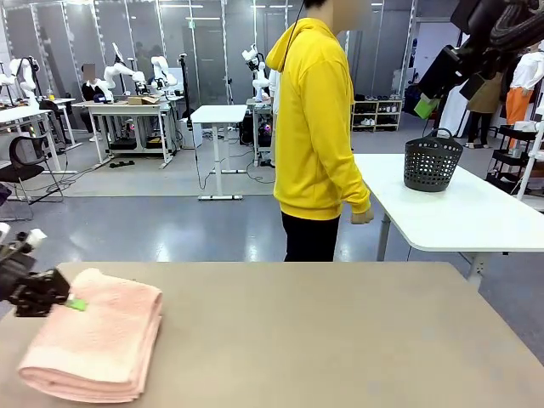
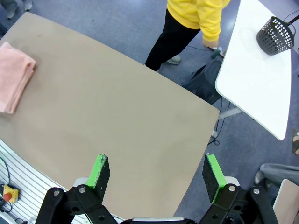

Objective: Fold the towel.
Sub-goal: Pick up the 100 cm Hotel Towel and place it on the left side of the table.

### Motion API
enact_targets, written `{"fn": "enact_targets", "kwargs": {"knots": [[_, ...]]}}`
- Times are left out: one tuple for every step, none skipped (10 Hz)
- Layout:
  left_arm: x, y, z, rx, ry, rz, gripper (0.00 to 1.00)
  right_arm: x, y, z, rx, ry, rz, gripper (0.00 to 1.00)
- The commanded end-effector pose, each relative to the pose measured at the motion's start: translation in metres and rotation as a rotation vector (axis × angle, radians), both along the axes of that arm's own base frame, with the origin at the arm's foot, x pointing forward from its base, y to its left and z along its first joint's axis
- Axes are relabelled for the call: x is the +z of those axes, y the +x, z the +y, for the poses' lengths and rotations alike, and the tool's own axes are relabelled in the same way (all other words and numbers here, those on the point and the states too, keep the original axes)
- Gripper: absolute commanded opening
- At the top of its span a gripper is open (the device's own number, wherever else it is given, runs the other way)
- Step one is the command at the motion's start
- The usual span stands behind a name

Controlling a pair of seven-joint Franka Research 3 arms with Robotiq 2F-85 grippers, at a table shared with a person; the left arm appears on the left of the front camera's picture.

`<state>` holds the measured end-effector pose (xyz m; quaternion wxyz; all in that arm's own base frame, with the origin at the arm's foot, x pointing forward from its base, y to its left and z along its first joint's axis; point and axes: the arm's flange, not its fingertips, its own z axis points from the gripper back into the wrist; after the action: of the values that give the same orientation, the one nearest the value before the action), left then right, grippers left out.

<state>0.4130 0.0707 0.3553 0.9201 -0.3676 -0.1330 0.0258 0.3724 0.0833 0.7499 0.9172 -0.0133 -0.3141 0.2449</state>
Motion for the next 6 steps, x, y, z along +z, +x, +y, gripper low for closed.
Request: {"fn": "enact_targets", "kwargs": {"knots": [[0.0,0.01,0.034,-0.045,0.045,-0.018,0.14,0.0,-0.001,0.0,-0.003,-0.006,0.002,1.0],[-0.003,0.012,0.053,-0.033,0.077,-0.016,0.14,0.0,-0.001,0.0,-0.003,-0.006,0.002,1.0],[-0.003,0.011,0.068,-0.028,0.086,-0.018,0.14,0.0,-0.001,0.0,-0.003,-0.006,0.002,1.0],[-0.003,0.01,0.08,-0.021,0.092,-0.02,0.14,0.0,-0.001,0.0,-0.003,-0.006,0.002,1.0],[-0.006,0.011,0.089,-0.01,0.103,-0.02,0.14,0.0,-0.001,0.0,-0.003,-0.006,0.002,1.0],[-0.008,0.013,0.094,-0.002,0.125,-0.025,0.14,0.0,-0.001,0.0,-0.003,-0.006,0.002,1.0]]}}
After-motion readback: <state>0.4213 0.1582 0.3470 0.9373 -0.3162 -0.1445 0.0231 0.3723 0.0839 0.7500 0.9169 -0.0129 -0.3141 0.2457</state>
